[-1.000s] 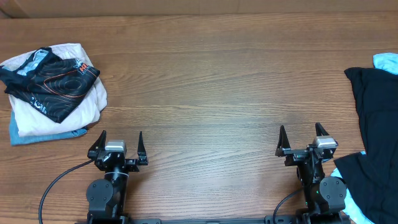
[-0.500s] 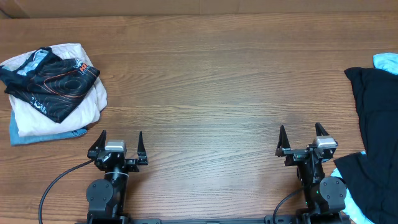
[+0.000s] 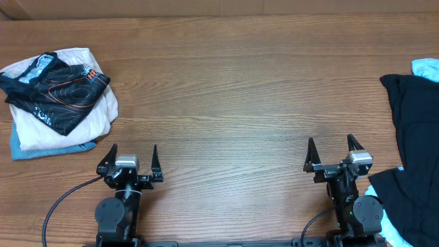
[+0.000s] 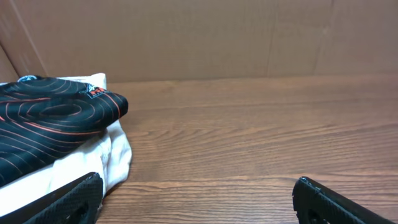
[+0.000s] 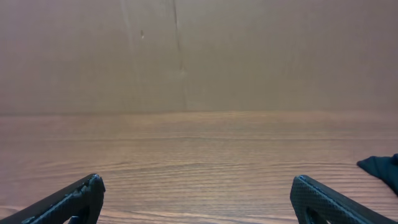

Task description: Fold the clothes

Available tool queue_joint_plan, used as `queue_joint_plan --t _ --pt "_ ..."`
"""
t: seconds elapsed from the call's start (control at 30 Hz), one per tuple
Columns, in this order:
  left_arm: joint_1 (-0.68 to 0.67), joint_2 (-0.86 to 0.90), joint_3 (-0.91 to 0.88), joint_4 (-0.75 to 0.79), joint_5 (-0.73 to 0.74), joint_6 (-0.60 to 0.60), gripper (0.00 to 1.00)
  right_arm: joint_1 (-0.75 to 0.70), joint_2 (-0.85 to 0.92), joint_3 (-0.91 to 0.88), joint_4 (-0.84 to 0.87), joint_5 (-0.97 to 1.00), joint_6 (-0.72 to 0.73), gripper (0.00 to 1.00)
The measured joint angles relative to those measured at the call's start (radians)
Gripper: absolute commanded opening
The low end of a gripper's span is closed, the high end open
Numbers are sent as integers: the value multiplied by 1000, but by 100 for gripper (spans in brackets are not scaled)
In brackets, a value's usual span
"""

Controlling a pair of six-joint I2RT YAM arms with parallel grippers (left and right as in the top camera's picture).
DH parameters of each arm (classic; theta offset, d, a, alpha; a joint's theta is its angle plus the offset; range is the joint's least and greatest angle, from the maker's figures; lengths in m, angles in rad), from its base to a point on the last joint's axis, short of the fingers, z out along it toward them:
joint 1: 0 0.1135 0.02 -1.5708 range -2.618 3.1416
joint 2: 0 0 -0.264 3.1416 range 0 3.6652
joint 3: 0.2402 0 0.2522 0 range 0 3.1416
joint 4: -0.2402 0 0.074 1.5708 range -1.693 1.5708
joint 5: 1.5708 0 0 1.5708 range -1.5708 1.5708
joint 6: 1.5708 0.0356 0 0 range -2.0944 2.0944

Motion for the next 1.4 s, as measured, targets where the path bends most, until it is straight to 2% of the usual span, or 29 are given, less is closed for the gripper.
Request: queue_joint_plan --t 0.3,0.4,0.6,0.87,1.17,1.4 --pt "0 1 18 -36 23 -39 100 0 0 4 -39 2 31 100" --pt "0 10 94 -105 30 -48 100 0 2 45 -105 25 34 100" --pt "0 74 239 -149 34 -55 100 0 71 179 -181 58 42 100" --pt "0 306 476 -324 34 -55 100 0 292 380 -375 150 141 100" --pt "0 589 792 -644 57 -56 100 0 622 694 -628 171 193 100" --pt "0 693 923 -733 138 -58 100 0 747 787 -646 113 198 100"
